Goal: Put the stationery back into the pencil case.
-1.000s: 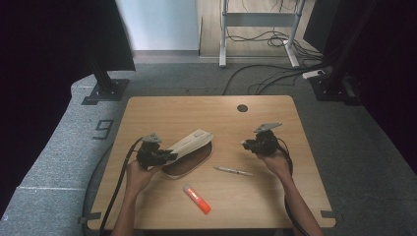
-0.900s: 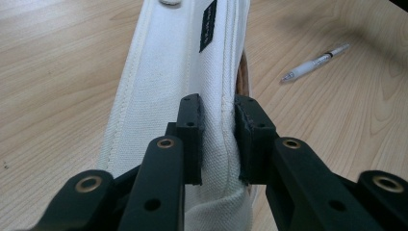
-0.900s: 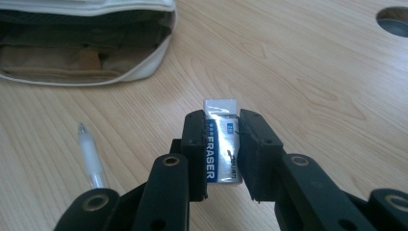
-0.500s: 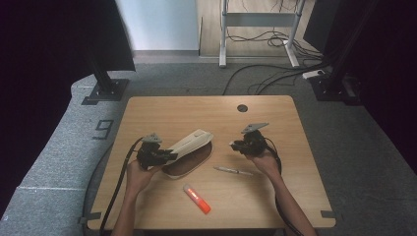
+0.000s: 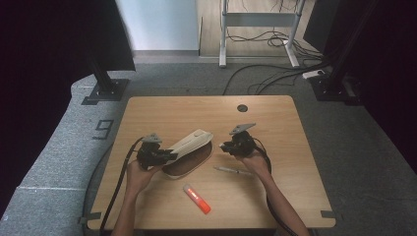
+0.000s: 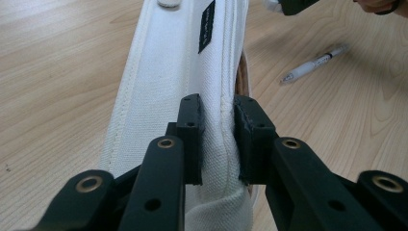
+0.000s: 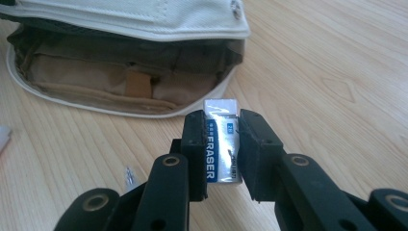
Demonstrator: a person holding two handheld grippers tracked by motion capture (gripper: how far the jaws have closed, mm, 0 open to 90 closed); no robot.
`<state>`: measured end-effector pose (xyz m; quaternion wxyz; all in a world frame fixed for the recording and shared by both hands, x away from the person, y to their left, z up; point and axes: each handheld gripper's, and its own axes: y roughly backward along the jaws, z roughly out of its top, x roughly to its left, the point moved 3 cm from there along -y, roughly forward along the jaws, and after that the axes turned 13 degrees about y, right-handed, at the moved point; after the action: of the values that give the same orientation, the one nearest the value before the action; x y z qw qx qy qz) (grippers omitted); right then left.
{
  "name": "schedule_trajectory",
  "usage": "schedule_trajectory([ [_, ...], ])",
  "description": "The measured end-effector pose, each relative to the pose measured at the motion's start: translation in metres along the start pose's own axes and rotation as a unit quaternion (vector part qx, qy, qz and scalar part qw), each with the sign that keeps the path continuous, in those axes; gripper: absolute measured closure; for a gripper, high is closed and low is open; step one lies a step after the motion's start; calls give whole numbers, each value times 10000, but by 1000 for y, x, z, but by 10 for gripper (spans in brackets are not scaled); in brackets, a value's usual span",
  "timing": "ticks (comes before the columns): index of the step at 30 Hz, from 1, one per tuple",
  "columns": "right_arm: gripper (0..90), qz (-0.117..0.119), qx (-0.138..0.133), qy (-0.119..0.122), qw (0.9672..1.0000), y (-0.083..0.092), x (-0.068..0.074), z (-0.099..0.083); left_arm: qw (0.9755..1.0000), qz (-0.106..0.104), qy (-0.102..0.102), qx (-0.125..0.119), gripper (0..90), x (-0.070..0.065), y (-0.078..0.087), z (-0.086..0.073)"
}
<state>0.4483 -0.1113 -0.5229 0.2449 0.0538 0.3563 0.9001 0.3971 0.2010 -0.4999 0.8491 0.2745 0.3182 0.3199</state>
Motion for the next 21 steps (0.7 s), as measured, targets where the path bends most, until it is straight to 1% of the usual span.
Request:
schedule_trajectory([
  [4,717,34,-2,17,10000,-7,3,6,10000,-7,-6,-14,741,-1,0,0],
  [12,718,118,74,71,9999,-24,9,16,10000,-14,-25,-19,741,-2,0,1],
  [16,718,155,131,84,9998,-33,12,19,10000,-17,-23,-23,741,-1,0,1],
  [21,718,175,134,112,9997,-44,13,22,10000,-21,-21,-16,741,-1,0,1],
])
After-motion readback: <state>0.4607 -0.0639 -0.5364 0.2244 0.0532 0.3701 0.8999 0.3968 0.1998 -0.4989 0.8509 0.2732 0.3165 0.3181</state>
